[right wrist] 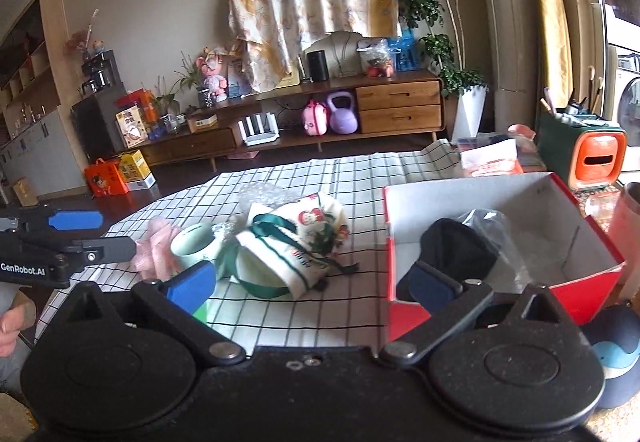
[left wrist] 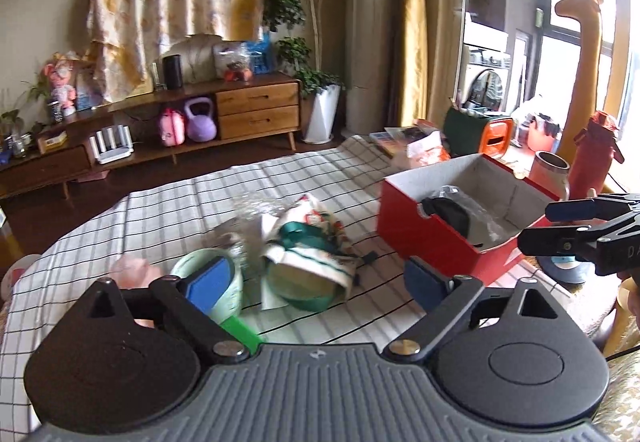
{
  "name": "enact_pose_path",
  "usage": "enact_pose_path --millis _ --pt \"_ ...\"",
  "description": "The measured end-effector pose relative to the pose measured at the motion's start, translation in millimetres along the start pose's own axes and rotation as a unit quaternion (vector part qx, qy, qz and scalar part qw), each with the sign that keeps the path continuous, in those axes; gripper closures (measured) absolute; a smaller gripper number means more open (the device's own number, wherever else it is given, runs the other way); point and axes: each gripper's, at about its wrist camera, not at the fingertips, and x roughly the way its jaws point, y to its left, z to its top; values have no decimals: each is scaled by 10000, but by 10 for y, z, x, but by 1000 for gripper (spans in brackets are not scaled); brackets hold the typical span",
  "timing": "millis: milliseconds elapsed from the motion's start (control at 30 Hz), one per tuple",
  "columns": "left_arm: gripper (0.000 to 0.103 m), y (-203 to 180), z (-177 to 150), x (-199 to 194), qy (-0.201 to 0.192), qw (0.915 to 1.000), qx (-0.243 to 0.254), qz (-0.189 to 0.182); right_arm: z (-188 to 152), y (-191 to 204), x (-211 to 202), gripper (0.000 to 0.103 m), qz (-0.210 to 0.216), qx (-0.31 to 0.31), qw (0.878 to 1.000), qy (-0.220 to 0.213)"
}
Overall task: Organize soft objects
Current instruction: 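Withdraw both tools from the red box back over the table, then grasp the pink mesh puff with the left tool while the right tool grasps the green sponge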
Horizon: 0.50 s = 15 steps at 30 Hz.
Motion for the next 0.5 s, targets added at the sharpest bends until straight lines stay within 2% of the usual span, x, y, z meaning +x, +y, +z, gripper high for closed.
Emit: enact_pose_path --millis 133,267,500 --pt "5 246 -182 -83 48 9996 -129 248 -60 170 103 0 163 50 9998 57" --pt "5 542 -359 -131 69 9978 -495 441 -152 380 211 0 311 -56 9993 185" --pt "5 1082 -503 -59 126 9884 -1234 875 -308 743 428 0 569 -351 9967 452"
